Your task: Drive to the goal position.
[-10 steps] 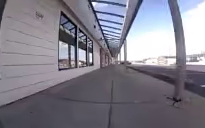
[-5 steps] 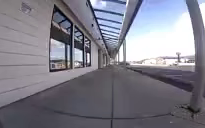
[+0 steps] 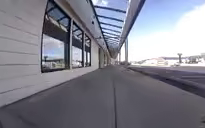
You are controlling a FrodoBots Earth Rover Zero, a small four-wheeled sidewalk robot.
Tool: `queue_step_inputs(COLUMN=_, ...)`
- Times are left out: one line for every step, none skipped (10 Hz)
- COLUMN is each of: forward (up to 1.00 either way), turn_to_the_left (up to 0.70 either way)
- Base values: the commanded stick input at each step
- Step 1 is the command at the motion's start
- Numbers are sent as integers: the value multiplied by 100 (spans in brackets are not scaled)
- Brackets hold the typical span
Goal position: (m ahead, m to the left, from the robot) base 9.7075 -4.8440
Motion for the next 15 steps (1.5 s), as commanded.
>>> queue_step_inputs(forward=85, turn_to_the_left=-14)
queue_step_inputs(forward=85, turn_to_the_left=0)
queue_step_inputs(forward=85, turn_to_the_left=0)
queue_step_inputs(forward=85, turn_to_the_left=0)
queue_step_inputs(forward=85, turn_to_the_left=0)
queue_step_inputs(forward=85, turn_to_the_left=0)
queue_step_inputs(forward=85, turn_to_the_left=0)
queue_step_inputs(forward=85, turn_to_the_left=0)
queue_step_inputs(forward=85, turn_to_the_left=0)
queue_step_inputs(forward=85, turn_to_the_left=0)
queue_step_inputs(forward=85, turn_to_the_left=0)
queue_step_inputs(forward=85, turn_to_the_left=0)
queue_step_inputs(forward=85, turn_to_the_left=0)
queue_step_inputs(forward=85, turn_to_the_left=0)
queue_step_inputs(forward=85, turn_to_the_left=0)
